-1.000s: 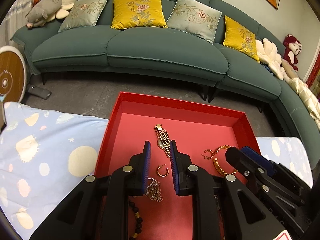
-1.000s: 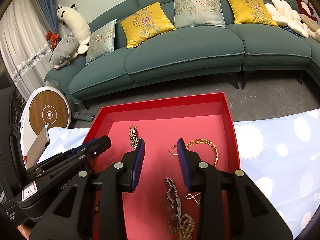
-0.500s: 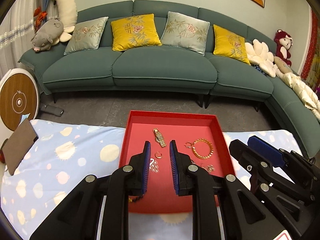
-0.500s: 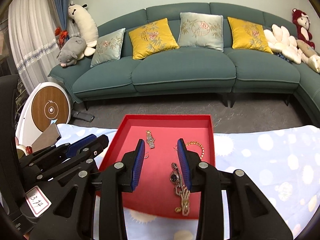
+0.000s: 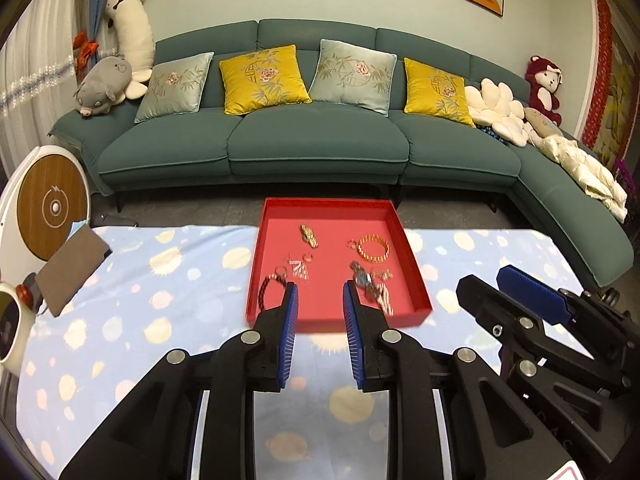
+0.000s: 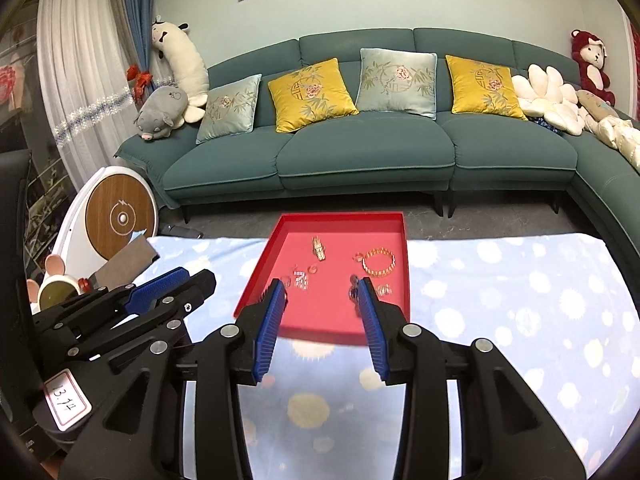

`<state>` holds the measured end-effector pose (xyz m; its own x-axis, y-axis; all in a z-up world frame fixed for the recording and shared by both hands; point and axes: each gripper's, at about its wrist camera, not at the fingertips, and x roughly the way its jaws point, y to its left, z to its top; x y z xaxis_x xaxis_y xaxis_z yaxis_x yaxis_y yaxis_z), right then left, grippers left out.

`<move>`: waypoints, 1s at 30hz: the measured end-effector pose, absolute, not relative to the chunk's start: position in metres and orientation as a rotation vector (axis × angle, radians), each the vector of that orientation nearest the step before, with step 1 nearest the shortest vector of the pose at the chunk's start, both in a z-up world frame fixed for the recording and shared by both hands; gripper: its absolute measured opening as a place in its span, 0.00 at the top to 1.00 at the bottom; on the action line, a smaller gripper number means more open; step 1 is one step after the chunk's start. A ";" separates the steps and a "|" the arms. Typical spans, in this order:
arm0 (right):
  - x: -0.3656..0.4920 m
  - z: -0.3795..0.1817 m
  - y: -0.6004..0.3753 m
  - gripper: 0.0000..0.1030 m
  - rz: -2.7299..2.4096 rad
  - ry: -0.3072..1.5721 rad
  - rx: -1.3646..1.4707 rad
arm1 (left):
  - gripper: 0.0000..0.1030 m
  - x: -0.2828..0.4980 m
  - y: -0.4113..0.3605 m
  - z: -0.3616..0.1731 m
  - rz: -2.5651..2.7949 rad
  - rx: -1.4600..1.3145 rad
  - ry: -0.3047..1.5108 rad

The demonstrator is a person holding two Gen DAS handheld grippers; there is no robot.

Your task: Organize jewelry

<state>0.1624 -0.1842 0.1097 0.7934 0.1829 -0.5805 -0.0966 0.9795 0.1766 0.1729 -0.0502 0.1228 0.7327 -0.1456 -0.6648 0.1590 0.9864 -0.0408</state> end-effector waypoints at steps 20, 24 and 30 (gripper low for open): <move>0.107 0.074 -0.163 0.47 0.088 0.688 0.074 | 0.73 0.120 -0.035 0.085 -0.090 0.038 0.758; 0.107 0.068 -0.165 0.40 0.063 0.683 0.051 | 0.72 0.120 -0.034 0.081 -0.082 0.049 0.766; 0.106 0.058 -0.167 0.36 0.042 0.698 0.018 | 0.66 0.118 -0.035 0.078 -0.076 0.056 0.765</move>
